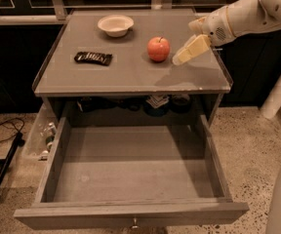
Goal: Place apple into top drawer
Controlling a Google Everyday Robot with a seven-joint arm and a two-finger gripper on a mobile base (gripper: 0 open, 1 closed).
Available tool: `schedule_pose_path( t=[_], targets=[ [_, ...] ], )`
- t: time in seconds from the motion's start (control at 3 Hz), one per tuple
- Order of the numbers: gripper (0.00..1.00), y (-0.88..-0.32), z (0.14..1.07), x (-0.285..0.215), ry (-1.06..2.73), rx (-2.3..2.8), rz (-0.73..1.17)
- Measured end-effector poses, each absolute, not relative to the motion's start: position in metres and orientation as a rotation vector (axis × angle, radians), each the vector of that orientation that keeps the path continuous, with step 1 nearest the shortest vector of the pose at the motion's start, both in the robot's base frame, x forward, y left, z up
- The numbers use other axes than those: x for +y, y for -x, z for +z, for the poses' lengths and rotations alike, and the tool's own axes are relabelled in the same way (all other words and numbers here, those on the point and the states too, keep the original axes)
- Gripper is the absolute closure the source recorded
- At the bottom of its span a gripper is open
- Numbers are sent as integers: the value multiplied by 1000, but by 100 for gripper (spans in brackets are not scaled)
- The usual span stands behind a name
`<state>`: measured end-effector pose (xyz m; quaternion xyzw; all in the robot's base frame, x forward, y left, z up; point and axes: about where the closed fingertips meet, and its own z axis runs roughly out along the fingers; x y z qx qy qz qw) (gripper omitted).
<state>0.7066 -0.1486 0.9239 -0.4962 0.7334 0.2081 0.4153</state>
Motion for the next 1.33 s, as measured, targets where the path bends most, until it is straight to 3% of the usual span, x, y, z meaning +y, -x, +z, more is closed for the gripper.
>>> schedule_pose_path(
  t=[0.67,1.33],
  targets=[
    [0,-735,886,-137,1035,1898,492],
    [0,-737,892,-132,1058,1863,504]
  ],
)
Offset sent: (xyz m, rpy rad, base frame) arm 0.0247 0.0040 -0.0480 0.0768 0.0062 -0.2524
